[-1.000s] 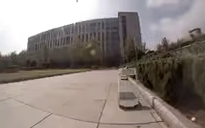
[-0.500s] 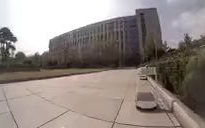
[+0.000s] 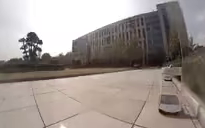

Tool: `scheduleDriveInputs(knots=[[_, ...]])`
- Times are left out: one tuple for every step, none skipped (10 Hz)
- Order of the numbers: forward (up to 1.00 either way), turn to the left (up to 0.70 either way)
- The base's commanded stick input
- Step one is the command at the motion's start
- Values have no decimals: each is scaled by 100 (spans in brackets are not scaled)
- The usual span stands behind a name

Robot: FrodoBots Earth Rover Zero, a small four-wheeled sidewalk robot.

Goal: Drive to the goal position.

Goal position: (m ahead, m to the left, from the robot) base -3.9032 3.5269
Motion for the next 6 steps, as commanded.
scheduleDriveInputs(knots=[[0, 70], [0, 70], [2, 63], [25, 19], [68, 0], [70, 1]])
